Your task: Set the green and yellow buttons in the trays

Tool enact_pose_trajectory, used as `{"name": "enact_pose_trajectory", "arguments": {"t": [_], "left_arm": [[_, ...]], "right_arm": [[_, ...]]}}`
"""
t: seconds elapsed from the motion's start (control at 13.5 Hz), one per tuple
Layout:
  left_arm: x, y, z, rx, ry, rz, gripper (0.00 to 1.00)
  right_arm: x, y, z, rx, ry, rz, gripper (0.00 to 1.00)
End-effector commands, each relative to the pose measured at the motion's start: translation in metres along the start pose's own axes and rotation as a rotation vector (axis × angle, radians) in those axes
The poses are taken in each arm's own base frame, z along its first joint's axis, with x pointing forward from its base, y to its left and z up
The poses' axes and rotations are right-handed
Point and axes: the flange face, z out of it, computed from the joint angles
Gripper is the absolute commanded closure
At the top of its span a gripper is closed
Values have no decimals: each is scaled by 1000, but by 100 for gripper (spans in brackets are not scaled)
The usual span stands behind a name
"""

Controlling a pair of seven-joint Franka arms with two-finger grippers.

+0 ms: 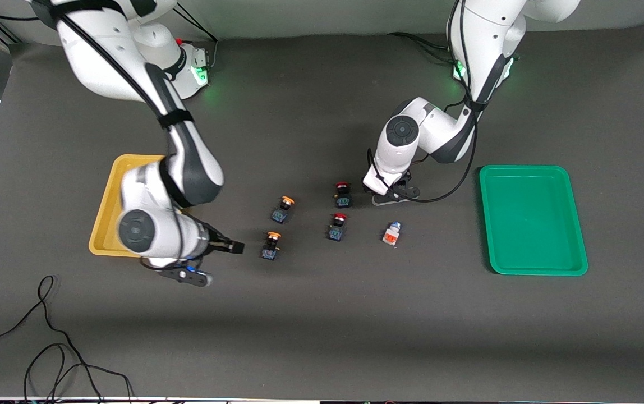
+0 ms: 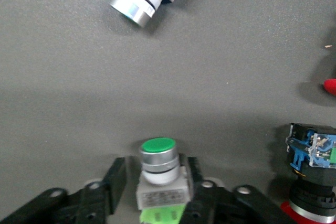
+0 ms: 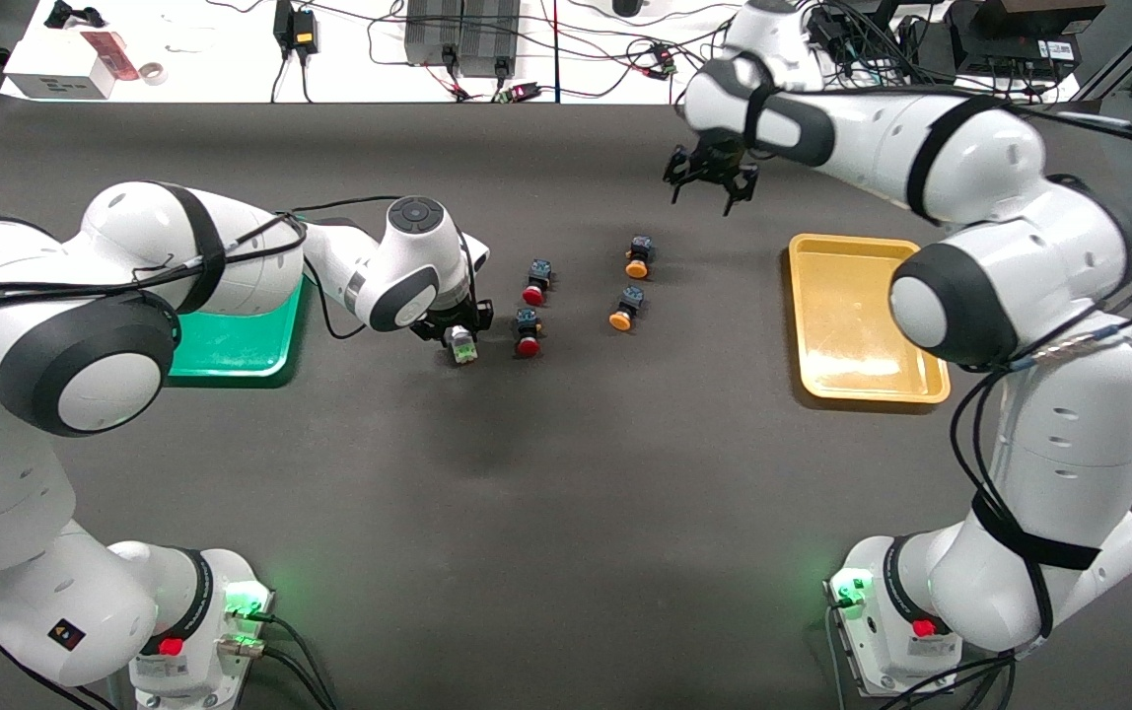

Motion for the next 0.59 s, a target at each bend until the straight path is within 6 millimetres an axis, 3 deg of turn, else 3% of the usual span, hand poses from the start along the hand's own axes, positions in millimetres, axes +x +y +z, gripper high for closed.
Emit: {"name": "enact_pose_trajectory", "arguments": {"t": [0.0, 0.15, 0.22, 0.52], "left_arm": [[-1, 3, -7, 3, 17, -16, 70], [6, 4, -22, -7, 28, -25, 71], [11, 7, -39, -6, 32, -28, 74], [54, -8, -153, 28, 28, -72, 77]], "right_arm": [[-3, -30, 25, 16, 41, 18, 0], [-9, -47, 46, -2, 57, -18, 0], [-14, -57, 56, -8, 60, -35, 0], [-15, -66, 88, -6, 89, -48, 0]]}}
